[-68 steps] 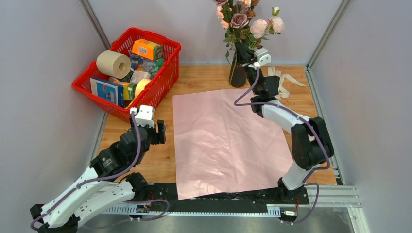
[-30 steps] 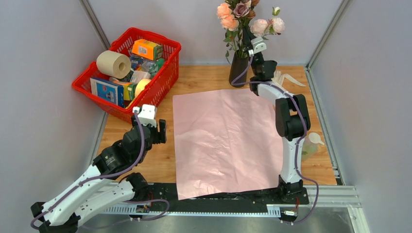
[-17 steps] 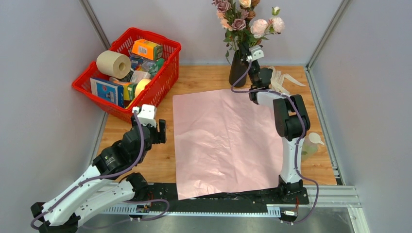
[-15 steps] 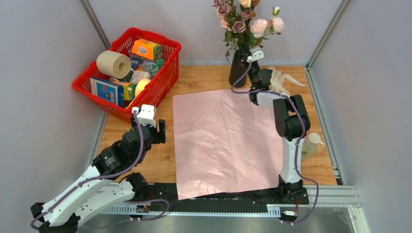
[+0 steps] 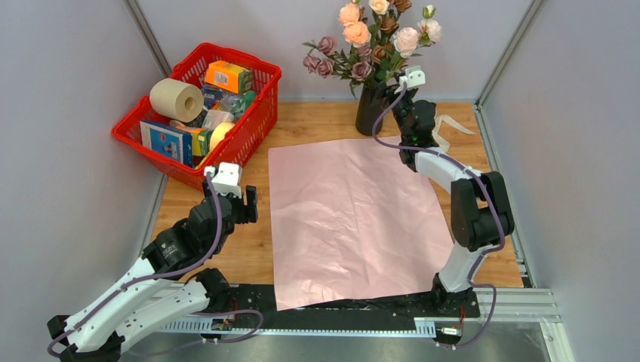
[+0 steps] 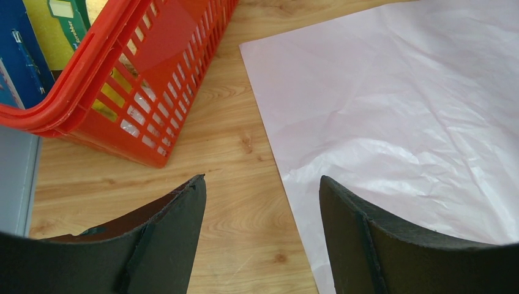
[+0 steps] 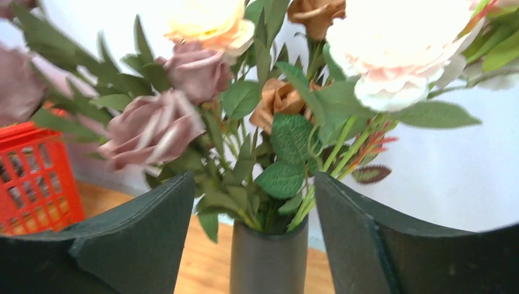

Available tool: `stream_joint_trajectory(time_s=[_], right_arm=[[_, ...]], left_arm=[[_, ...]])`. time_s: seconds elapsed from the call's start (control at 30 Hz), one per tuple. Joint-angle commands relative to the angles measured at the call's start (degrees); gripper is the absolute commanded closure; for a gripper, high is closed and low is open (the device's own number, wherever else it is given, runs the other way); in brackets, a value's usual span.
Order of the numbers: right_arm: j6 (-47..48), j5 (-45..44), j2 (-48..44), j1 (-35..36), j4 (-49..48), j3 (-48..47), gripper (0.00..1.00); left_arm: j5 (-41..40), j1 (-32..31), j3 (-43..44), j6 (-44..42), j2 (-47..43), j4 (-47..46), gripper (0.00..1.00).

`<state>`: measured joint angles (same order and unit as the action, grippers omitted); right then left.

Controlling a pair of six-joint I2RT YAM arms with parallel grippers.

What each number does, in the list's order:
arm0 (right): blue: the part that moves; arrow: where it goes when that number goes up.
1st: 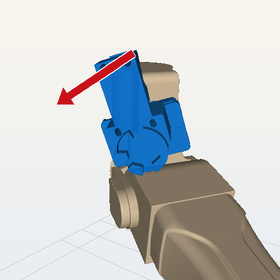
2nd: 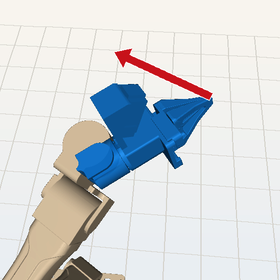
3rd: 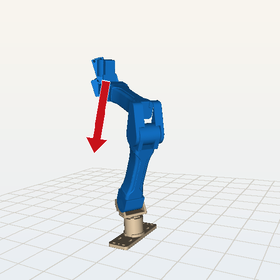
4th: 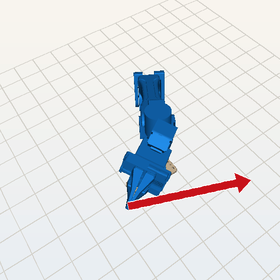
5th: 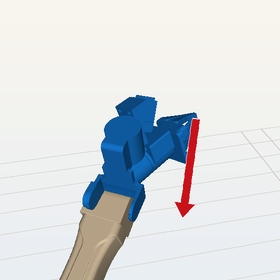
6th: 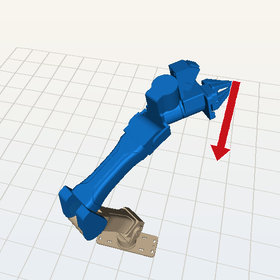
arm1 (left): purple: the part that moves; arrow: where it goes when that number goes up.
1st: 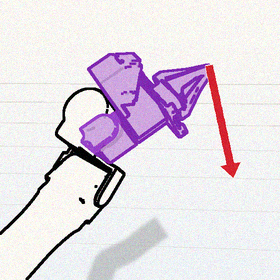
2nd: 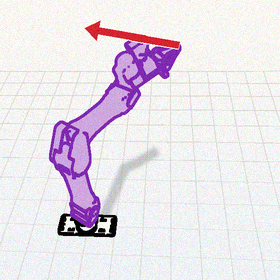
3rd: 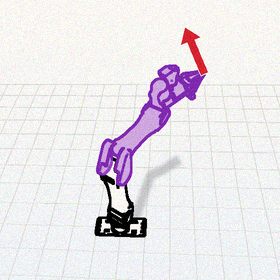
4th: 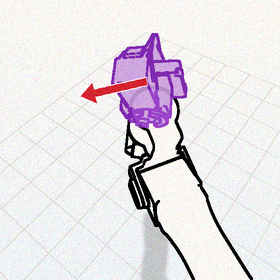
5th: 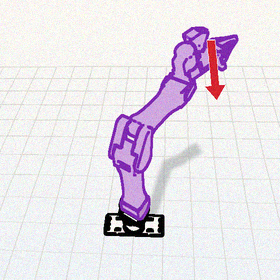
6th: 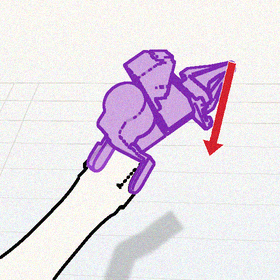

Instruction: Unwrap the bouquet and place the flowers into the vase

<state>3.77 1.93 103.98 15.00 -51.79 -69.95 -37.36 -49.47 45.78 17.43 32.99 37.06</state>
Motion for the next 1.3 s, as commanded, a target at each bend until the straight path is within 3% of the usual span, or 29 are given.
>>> stream_joint_trajectory(time_s=[0.0, 0.07, 0.13, 0.3, 0.4, 0.5, 0.87, 1.27], right_arm=[[-7.01, 1.14, -6.32, 0.64, 14.50, 2.80, 0.19], [-9.47, 1.14, -9.05, 1.25, 20.90, 2.89, 0.13], [-11.32, 1.32, -12.21, 2.13, 27.15, 2.81, 0.00], [-17.37, 2.98, -19.16, 3.98, 45.16, 1.40, 0.00], [-22.21, 10.52, -23.20, 4.24, 56.75, 1.92, 0.00], [-21.35, 15.91, -26.98, 5.64, 63.81, 3.33, 0.00], [-24.51, 14.15, -46.75, 8.90, 66.99, 18.62, 0.00], [-24.60, 15.11, -54.06, 8.81, 66.91, 23.72, 0.00]], left_arm=[[0.27, 0.17, 0.89, -0.38, -0.39, -1.11, 0.24], [0.19, 0.08, 0.89, -0.29, -0.47, -0.94, 0.24], [0.27, 0.08, 0.89, -0.29, -0.47, -0.94, 0.24], [0.54, 0.08, 0.98, -0.20, -0.47, -0.94, 0.24], [1.06, 0.08, 1.07, -0.29, -0.56, -1.46, 0.24], [3.25, 0.08, 1.33, 0.23, -0.56, -1.64, 0.24], [11.25, 0.08, 6.43, 5.15, 0.84, -1.99, 0.21], [15.48, 0.08, 3.97, 6.39, -2.67, -6.56, 0.21]])
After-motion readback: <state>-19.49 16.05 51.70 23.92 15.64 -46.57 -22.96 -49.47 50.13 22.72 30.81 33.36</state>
